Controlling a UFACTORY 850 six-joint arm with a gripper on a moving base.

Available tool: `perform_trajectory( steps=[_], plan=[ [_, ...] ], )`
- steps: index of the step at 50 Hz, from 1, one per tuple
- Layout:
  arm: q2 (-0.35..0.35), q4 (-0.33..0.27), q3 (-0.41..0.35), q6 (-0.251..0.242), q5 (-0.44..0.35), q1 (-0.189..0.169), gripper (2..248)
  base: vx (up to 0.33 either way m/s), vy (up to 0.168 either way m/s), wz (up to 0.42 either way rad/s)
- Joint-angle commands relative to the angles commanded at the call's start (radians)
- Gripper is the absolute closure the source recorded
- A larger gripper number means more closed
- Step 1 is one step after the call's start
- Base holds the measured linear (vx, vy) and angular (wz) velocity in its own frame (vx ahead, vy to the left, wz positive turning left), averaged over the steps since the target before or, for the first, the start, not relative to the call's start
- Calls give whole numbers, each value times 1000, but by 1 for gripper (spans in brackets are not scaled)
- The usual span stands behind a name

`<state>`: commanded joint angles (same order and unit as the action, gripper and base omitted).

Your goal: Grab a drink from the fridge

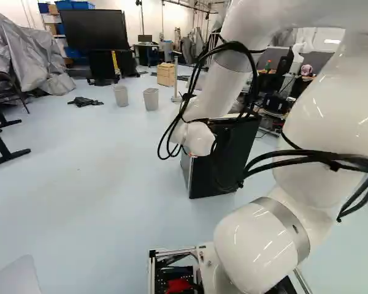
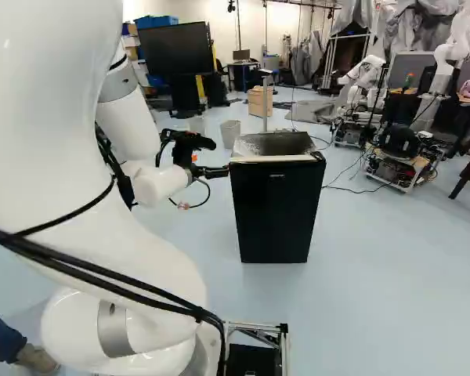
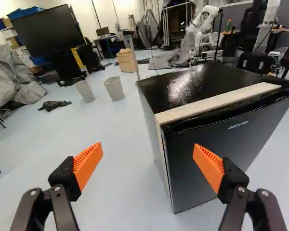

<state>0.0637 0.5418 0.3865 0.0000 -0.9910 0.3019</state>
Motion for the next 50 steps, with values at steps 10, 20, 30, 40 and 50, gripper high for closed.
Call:
perform_trajectory(
  steps=[10, 20, 30, 40, 50],
  plan=[
    [67, 58, 44, 0, -11, 25, 3, 0, 0, 0],
    [134, 116, 90, 0, -22, 49, 3, 0, 0, 0],
    [201, 174, 139, 0, -33, 70, 3, 0, 0, 0],
    [268, 233, 191, 0, -45, 87, 3, 0, 0, 0],
    [325, 295, 232, 0, -63, 100, 3, 0, 0, 0]
  ],
)
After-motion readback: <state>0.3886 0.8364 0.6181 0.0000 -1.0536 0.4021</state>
